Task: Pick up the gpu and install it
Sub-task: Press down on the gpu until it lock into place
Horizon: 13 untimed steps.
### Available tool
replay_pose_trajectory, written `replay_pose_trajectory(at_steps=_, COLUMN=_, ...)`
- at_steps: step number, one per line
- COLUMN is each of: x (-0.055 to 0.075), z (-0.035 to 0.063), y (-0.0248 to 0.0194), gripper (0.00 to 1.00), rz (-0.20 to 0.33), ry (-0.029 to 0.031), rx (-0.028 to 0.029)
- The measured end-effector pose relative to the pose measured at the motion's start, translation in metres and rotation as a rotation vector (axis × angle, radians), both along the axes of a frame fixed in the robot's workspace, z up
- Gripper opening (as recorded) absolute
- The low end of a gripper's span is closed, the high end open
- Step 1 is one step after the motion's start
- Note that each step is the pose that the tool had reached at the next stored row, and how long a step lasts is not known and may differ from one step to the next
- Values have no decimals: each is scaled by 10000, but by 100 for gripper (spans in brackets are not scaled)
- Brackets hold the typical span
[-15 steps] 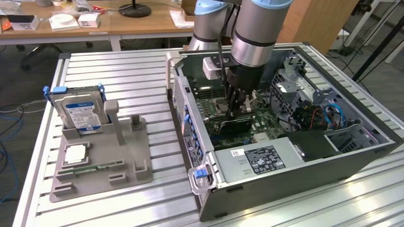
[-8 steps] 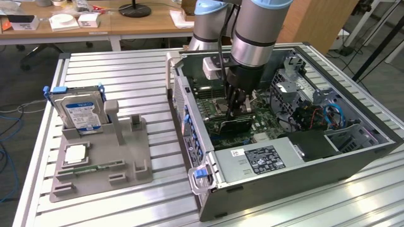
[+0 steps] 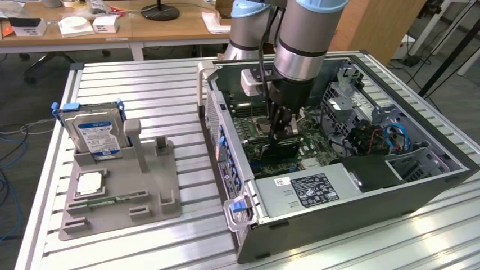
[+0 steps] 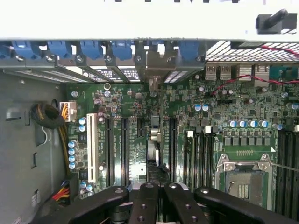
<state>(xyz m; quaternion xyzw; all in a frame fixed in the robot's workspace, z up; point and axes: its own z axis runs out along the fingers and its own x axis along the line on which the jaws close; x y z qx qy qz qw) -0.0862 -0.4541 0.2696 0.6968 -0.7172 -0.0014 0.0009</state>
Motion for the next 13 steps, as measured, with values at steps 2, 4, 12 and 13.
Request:
replay_pose_trajectory(at_steps=2, x=0, z=-38, y=0, gripper=11, rz=1, ry=0, rx=2)
replay_pose_trajectory(at_steps=4, x=0, z=-66, y=-1, gripper=11, rz=-2, ry=2, rx=-10)
replay_pose_trajectory(at_steps=12, x=-37, z=26, y=0, gripper=11, rz=-3, ry=2, rx=67)
replay_pose_trajectory(at_steps=13, x=-51, z=32, y=0, gripper=11, rz=-3, ry=4, rx=71)
